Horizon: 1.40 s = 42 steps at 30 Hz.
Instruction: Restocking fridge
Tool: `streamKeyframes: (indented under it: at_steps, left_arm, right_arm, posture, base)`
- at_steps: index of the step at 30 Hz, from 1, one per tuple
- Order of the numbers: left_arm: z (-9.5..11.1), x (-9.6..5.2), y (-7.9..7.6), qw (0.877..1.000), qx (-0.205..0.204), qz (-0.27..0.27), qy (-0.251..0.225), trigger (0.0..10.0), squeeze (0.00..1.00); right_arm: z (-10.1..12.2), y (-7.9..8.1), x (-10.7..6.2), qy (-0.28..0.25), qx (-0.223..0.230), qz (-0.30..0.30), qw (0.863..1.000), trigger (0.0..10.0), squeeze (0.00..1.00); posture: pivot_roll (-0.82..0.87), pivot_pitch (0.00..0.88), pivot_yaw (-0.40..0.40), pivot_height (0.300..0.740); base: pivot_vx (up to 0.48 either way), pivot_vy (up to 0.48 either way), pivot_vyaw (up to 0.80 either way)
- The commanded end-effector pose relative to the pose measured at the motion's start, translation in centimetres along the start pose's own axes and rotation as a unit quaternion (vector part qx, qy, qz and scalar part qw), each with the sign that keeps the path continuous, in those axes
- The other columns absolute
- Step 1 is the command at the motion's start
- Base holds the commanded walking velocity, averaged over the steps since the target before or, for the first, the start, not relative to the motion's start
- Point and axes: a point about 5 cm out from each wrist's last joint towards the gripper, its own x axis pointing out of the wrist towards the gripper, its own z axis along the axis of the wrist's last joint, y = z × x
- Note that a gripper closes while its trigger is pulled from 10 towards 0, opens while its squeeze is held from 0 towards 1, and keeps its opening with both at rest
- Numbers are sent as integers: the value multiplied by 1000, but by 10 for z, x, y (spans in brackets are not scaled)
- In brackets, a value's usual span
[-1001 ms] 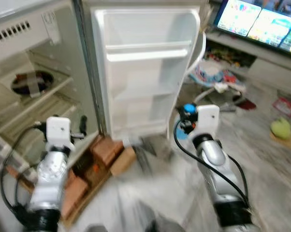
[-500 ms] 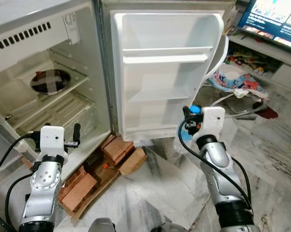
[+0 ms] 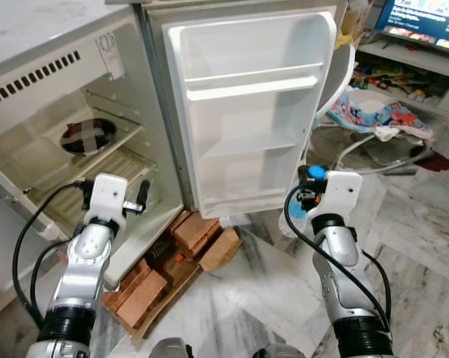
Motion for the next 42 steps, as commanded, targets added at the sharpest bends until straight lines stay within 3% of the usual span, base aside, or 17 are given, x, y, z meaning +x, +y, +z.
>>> streamKeyframes:
  at_steps: [1,11,19,32,42]
  left_arm:
    - [-3,-2,-2,1000,2,-10,3,10000,0]
    - [-10,-9,-9,1000,-12,-3,2,10000,0]
    - [-19,-16,3,999,-23,37,18,10000,0]
    - [-19,-14,9,999,-26,43,16,10000,0]
    - [-20,-13,13,998,-31,44,15,10000,0]
  right_arm:
    - [7,2,5,-19,-5,1,1000,10000,0]
    - [5,11,9,-11,-3,45,999,10000,0]
    - [7,15,10,-16,-11,71,997,10000,0]
    - [5,13,10,-10,-9,72,997,10000,0]
    - [4,14,11,-7,-6,81,997,10000,0]
  posture:
    - [13,7,41,740]
    - [45,29,-41,740]
    - [48,21,-65,740]
    - [46,17,-78,740]
    - [46,19,-78,740]
  base:
    - [0,0,0]
    - [222,-266,0]
    - [315,-310,0]
    - [0,0,0]
    - [345,258,0]
